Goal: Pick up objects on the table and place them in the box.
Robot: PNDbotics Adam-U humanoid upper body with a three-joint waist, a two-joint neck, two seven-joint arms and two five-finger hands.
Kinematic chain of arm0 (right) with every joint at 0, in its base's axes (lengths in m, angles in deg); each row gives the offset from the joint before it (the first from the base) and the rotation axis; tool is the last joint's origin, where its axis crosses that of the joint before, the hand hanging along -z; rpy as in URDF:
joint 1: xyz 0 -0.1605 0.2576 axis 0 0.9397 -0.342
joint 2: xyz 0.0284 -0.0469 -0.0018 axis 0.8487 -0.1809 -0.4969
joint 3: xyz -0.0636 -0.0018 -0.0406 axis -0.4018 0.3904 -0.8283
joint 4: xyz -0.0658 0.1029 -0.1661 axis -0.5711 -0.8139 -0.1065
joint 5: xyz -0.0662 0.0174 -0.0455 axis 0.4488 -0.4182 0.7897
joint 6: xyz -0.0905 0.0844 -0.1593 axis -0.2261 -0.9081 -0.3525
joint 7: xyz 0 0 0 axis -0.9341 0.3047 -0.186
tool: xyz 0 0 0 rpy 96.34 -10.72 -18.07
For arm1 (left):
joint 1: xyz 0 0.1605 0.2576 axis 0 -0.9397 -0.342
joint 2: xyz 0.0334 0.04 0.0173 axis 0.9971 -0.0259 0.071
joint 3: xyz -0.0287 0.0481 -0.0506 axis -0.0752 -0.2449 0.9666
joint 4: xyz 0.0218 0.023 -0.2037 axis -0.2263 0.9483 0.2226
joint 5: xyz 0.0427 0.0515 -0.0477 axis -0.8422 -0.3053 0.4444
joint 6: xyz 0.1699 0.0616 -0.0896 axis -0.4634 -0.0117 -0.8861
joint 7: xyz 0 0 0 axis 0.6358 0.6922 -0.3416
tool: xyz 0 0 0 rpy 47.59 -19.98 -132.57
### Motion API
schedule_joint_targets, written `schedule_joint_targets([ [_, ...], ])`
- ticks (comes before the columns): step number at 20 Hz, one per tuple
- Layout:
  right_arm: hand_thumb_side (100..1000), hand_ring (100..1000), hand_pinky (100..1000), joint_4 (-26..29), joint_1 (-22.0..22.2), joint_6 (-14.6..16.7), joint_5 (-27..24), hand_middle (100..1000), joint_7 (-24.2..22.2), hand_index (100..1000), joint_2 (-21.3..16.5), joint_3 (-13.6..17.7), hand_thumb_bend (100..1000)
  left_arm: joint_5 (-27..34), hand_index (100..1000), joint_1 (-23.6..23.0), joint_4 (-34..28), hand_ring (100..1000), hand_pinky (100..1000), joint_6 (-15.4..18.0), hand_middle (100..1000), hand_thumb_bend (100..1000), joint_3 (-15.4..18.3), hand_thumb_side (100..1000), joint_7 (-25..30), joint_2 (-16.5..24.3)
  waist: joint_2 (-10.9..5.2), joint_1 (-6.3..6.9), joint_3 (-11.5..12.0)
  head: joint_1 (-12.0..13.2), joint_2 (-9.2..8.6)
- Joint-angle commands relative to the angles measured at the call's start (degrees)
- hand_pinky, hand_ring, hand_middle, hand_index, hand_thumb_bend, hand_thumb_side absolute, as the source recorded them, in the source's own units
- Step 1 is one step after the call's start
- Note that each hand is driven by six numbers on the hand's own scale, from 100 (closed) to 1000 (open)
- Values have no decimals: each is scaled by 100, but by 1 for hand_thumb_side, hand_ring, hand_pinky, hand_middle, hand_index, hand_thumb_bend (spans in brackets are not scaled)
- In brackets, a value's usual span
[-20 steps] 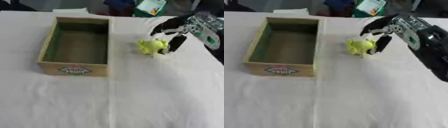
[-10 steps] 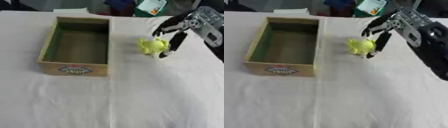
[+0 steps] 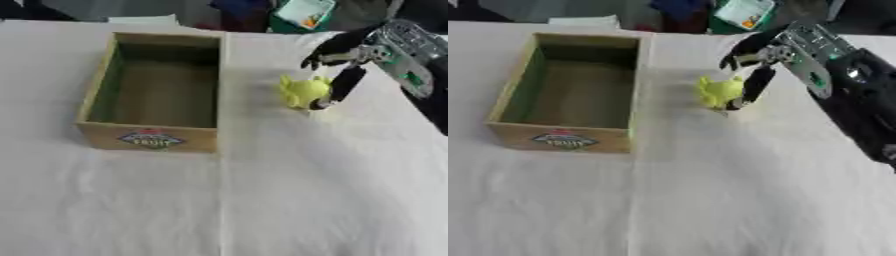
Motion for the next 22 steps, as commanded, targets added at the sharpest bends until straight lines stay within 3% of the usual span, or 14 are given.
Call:
schedule_joint_targets([
  [1,638,848,869,-145,-122,49,116,824,59,991,-43,39,442,-32,761,28,-124,553,505,2,550,100,20,629,35,46,-80,18,18,1,-44],
  [8,640,839,863,-391,-171,190,227,794,118,933,120,15,409,-24,759,21,-124,553,505,0,551,100,23,630,58,32,-82,26,33,-25,-49],
  [13,587,757,807,-475,-193,223,308,654,324,776,189,16,290,-19,758,22,-124,553,505,-19,551,100,21,632,75,28,-85,26,34,-53,-53],
  [17,533,709,772,-405,-175,227,355,549,800,657,180,23,100,-16,758,18,-124,553,505,-28,551,100,29,632,81,36,-87,30,29,-57,-45],
  [22,457,664,740,-116,-140,146,268,494,1408,584,77,-10,100,-18,758,21,-124,553,505,-31,551,100,32,631,82,44,-90,27,10,-52,-30],
])
